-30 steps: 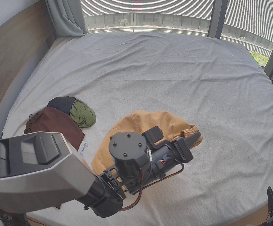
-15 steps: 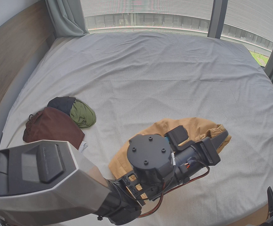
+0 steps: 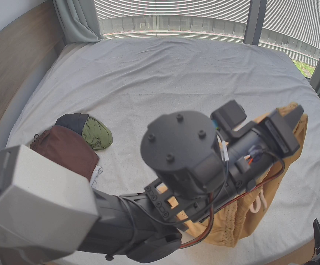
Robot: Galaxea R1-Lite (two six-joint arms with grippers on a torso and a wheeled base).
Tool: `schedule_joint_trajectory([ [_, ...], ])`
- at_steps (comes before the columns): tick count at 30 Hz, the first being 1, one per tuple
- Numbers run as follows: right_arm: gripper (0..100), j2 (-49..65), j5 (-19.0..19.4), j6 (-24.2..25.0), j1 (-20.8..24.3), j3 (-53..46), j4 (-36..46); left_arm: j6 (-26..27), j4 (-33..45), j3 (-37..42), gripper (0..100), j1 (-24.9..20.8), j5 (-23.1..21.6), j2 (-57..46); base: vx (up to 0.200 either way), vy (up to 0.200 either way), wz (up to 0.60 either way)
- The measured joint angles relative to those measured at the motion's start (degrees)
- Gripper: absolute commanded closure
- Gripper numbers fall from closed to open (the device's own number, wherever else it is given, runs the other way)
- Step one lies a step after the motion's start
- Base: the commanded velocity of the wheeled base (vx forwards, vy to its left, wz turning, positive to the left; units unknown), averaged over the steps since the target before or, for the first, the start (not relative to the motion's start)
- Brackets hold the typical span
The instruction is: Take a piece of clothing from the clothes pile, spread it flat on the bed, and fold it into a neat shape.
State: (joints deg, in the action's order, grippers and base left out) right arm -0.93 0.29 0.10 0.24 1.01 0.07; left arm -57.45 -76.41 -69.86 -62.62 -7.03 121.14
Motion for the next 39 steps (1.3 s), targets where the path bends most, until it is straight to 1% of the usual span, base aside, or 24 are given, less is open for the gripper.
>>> schedule_joint_trajectory([
  [4, 0, 0.0, 0.0, 0.0, 0.0, 0.0, 0.0, -1.1, 1.5, -1.9, 100, -0.3, 0.2, -3.0, 0.0, 0.0, 0.0],
  [7, 0, 0.0, 0.0, 0.0, 0.0, 0.0, 0.0, -3.0, 1.8, -2.4, 100, -0.3, 0.6, -5.1, 0.0, 0.0, 0.0],
  [11, 0, 0.0, 0.0, -0.1, 0.0, 0.0, 0.0, -4.1, 1.8, -1.2, 100, 0.3, 0.8, -7.4, 0.0, 0.0, 0.0],
  [17, 0, 0.0, 0.0, -0.1, -0.1, 0.0, 0.0, -4.0, 1.2, 5.8, 100, 3.0, 0.5, -7.9, 0.0, 0.0, 0.0],
  [19, 0, 0.0, 0.0, -0.1, 0.0, 0.0, 0.0, -3.9, -0.5, 8.3, 100, 4.4, 0.4, -7.2, 0.0, 0.0, 0.0],
  [23, 0, 0.0, 0.0, 0.0, 0.0, 0.0, 0.0, -3.7, -6.5, 12.9, 100, 7.0, 0.2, -4.9, 0.0, 0.0, 0.0],
  [29, 0, 0.0, 0.0, 0.0, 0.0, 0.0, 0.0, -3.5, -9.9, 18.7, 100, 9.2, 0.1, -2.6, 0.0, 0.0, 0.0],
  [32, 0, 0.0, 0.0, 0.0, 0.0, 0.0, 0.0, -2.3, -11.9, 21.4, 100, 9.8, 0.2, -2.0, 0.0, 0.0, 0.0],
  [35, 0, 0.0, 0.0, 0.0, 0.0, 0.0, 0.0, -0.5, -12.2, 23.7, 100, 10.8, 0.3, -1.7, 0.0, 0.0, 0.0],
  [39, 0, 0.0, 0.0, 0.0, 0.0, 0.0, 0.0, 0.5, -12.4, 26.6, 100, 12.6, 0.2, -1.7, 0.0, 0.0, 0.0],
])
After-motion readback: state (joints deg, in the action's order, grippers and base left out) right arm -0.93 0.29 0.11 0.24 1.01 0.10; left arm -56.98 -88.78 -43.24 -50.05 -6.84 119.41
